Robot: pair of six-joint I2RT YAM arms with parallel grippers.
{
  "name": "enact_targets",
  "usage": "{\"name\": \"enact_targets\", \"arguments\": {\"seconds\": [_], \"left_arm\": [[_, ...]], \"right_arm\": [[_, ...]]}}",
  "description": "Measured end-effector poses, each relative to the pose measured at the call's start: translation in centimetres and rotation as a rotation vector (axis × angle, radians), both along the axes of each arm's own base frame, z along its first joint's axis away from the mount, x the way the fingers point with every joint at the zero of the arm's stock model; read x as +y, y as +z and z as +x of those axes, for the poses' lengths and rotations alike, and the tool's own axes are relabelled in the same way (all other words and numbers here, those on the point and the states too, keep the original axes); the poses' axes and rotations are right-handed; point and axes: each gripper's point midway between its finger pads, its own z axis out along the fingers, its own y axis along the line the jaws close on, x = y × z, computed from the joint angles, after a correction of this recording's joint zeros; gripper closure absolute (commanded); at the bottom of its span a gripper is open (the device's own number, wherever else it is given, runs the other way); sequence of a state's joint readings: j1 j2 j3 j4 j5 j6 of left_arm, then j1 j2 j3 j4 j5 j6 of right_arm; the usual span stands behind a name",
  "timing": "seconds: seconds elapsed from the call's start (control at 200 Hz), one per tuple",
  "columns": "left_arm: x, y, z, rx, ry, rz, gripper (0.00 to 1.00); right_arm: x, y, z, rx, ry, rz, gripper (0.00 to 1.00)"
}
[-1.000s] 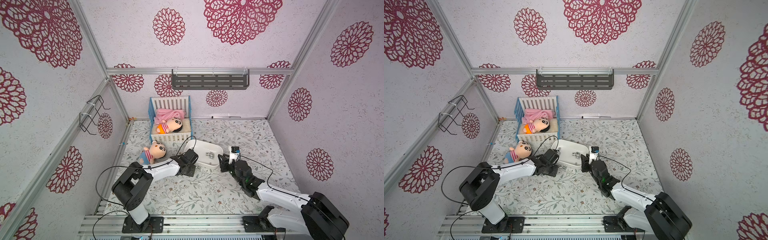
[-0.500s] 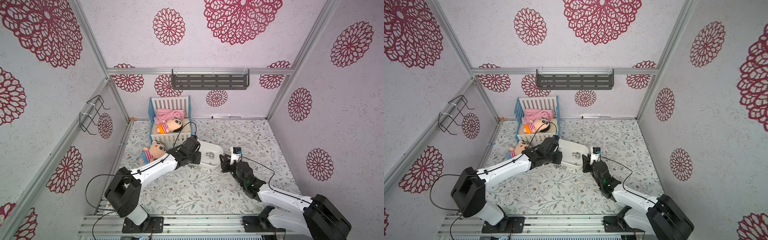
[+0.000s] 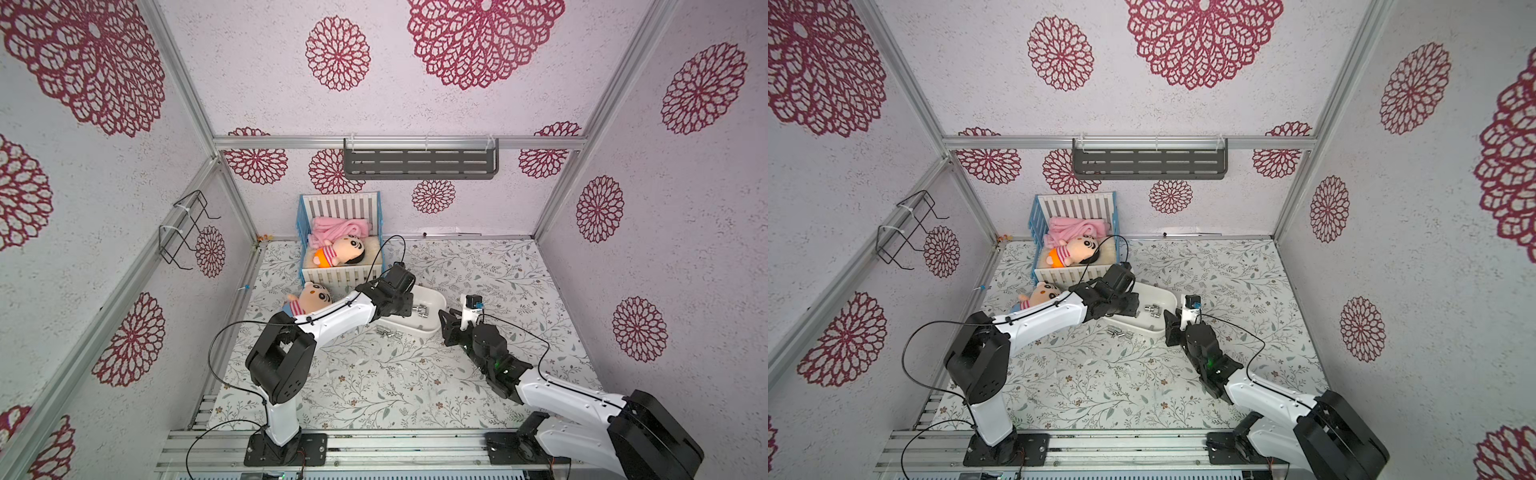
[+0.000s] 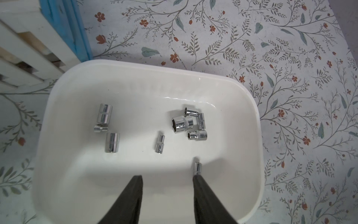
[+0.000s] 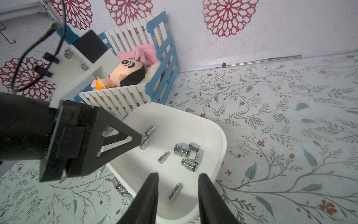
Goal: Put the screws on the desktop into the storage box
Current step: Place the screw in the storage box, then pick up the screw from the center of the board.
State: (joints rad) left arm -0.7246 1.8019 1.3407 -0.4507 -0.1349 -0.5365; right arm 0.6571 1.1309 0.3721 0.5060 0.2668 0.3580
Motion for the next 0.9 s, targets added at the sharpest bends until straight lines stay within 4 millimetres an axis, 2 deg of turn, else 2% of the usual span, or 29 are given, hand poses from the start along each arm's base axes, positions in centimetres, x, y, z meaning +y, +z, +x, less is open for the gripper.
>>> {"name": "enact_targets", "arguments": {"seconds": [0.175,0.255,0.325,0.445,0.635,0.901], "left_arm": [[4.0,3.0,-4.3,-0.073,0.008,0.009,0.35],[5.6,3.2,-6.2,-0.091,0.010,0.016,0.32],[7.1,1.9,-7.5,-0.084,0.018,0.051,0.31],[9.1,-2.0,-8.9,-0.022,0.024,0.151,0.31],[8.9,-5.4,-8.6,0.040,0.013,0.228,0.32],[9.1,-7.7,-7.6,0.072,0.024,0.258,0.34]], "right_arm": [[0.0,0.0,0.0,-0.001,0.002,0.002,0.61],[0.0,0.0,0.0,-0.001,0.002,0.002,0.61],[0.0,0.1,0.0,-0.002,0.002,0.002,0.61],[0.1,0.1,0.0,-0.004,0.002,0.004,0.61],[0.1,0.2,0.0,-0.005,0.003,0.005,0.61],[0.4,0.0,-0.1,0.001,0.021,0.006,0.61]]}}
